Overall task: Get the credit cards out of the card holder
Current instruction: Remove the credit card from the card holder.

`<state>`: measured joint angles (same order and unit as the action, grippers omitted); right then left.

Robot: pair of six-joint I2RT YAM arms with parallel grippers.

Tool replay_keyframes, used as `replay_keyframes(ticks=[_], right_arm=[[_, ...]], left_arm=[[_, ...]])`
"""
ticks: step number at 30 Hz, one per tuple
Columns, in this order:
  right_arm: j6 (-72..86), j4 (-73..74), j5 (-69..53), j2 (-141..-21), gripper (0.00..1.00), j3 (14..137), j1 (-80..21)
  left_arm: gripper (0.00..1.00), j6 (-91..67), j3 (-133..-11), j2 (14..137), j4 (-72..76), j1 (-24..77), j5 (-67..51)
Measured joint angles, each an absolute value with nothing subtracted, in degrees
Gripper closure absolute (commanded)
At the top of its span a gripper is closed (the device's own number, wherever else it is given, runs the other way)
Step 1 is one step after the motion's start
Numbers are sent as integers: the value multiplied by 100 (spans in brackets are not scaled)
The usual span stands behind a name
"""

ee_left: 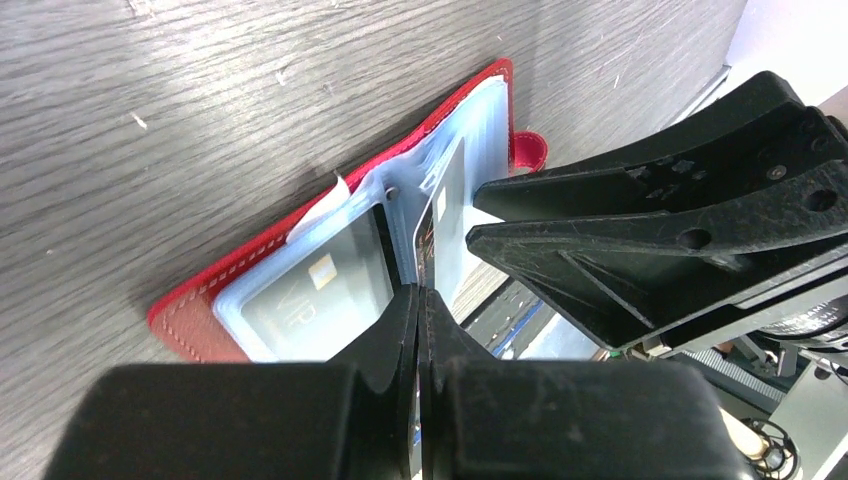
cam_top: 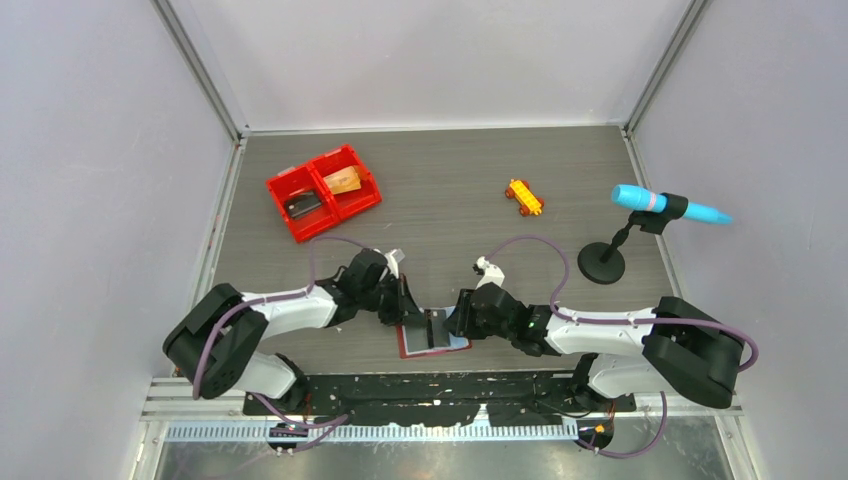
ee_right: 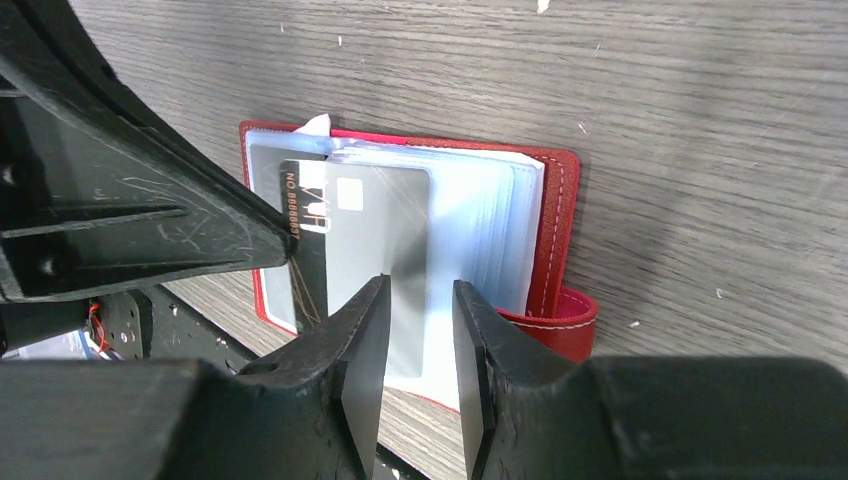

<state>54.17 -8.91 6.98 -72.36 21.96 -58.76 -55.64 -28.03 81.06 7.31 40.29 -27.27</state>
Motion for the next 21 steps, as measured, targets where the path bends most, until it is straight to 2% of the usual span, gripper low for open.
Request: replay_keyframes(ticks=[17, 18, 21], right_arm=[[5210, 16, 869, -6921, 62, 2403, -5876], [5190, 91, 878, -6893, 62, 2425, -5876], [5124, 237, 895, -6814, 62, 2497, -5876]], left_arm=[[100, -5391, -2803, 7236, 60, 3999, -2307], [97, -5363, -2803, 7236, 49, 3999, -2307], [77, -5323, -2801, 7264, 38, 3999, -2311]])
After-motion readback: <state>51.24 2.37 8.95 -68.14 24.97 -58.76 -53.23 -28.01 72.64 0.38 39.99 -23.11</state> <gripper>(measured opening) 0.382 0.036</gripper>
